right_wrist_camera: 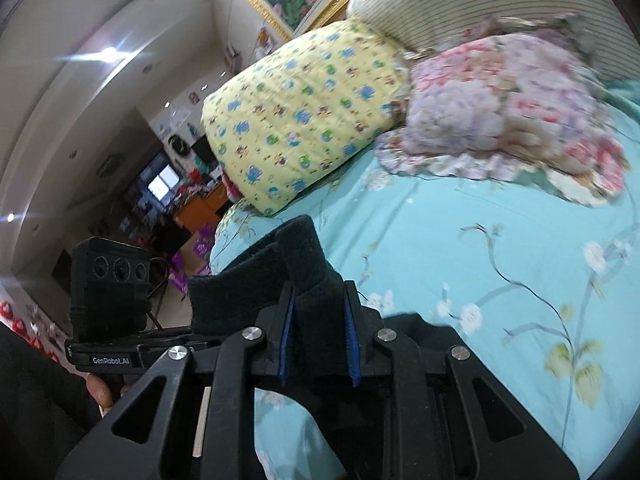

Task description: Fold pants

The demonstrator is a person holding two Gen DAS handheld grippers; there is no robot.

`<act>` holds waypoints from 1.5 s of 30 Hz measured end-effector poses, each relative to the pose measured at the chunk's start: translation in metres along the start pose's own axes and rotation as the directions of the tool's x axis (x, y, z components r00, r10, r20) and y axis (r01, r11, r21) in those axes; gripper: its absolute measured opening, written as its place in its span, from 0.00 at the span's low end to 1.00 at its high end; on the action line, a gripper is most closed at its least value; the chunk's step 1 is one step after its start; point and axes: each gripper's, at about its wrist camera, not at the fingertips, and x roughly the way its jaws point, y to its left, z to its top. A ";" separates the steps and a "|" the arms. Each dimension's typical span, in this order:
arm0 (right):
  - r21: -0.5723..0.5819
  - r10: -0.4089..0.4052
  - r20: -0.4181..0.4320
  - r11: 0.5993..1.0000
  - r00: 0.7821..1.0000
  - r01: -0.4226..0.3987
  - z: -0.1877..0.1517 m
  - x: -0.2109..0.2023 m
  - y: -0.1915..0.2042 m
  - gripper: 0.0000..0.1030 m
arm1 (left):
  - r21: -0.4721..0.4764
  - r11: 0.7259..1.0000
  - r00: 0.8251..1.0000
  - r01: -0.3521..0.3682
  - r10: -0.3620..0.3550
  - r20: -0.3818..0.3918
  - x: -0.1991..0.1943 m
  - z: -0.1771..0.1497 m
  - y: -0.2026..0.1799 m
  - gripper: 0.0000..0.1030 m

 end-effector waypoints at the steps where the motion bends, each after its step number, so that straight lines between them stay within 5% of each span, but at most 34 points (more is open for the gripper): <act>1: 0.014 -0.006 0.012 1.000 1.000 0.006 -0.005 -0.008 -0.004 0.23 | 0.011 1.000 1.000 0.003 -0.003 -0.011 0.004 -0.002 -0.005 0.15; 24: 0.224 -0.076 0.188 0.974 0.979 0.032 -0.094 -0.111 -0.073 0.23 | 0.247 0.968 0.982 0.035 0.013 -0.191 0.089 -0.053 -0.106 0.15; 38: 0.340 -0.121 0.200 0.939 0.972 0.047 -0.139 -0.122 -0.112 0.24 | 0.308 0.950 0.963 0.053 0.033 -0.267 0.135 -0.076 -0.110 0.19; 45: 0.419 -0.237 0.187 0.897 0.953 0.141 -0.154 -0.135 -0.120 0.29 | 0.337 0.940 0.951 0.046 0.061 -0.302 0.151 -0.088 -0.108 0.25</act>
